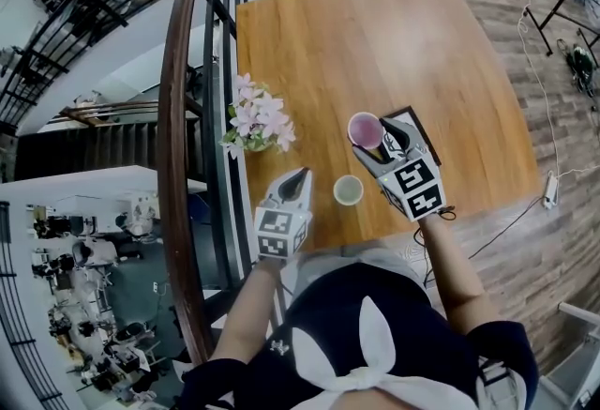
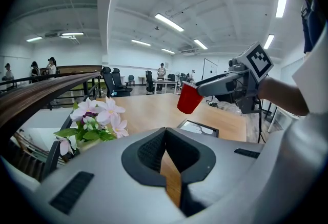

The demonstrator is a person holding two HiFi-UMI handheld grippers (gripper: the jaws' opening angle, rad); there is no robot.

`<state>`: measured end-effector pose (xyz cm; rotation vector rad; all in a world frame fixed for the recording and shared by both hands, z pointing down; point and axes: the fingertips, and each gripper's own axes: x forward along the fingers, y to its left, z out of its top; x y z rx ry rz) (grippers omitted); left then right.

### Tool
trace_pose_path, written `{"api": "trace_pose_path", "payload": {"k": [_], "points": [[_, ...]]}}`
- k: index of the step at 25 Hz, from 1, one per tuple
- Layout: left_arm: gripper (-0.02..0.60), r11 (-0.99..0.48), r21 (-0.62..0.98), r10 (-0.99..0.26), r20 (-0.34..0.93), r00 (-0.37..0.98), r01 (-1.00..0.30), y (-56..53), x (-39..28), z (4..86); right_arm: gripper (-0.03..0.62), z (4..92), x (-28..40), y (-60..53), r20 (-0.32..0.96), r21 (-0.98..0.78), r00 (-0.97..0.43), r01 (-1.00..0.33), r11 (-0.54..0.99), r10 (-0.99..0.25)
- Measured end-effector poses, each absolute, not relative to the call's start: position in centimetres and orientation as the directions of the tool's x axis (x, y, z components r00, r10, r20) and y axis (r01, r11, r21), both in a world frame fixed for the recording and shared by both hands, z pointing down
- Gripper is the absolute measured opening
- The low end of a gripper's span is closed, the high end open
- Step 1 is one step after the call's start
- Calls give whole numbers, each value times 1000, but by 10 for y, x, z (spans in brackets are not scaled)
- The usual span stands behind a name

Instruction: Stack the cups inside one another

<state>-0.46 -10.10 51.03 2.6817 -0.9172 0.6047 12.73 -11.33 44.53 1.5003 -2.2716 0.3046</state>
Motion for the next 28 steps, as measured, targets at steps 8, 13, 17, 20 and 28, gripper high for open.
{"api": "trace_pose_path", "payload": {"k": [8, 13, 17, 20, 28], "points": [[18, -773, 93, -529, 450, 719, -628, -92, -4, 507, 304, 441, 113, -84, 437, 23, -383, -900, 436, -814], [18, -767, 99, -533, 452, 715, -634, -90, -8, 509, 304, 444, 102, -66, 442, 15, -409, -887, 462, -798], [17, -760, 100, -538, 456, 709, -642, -88, -11, 511, 304, 445, 95, -53, 443, 7, -428, -877, 480, -788], [18, -756, 104, -540, 458, 706, -646, -88, -13, 513, 304, 450, 91, -46, 448, -10, -442, -872, 490, -777], [17, -750, 106, -540, 470, 698, -652, -87, -14, 517, 305, 470, 79, -32, 483, -56, -484, -849, 525, -730]]}}
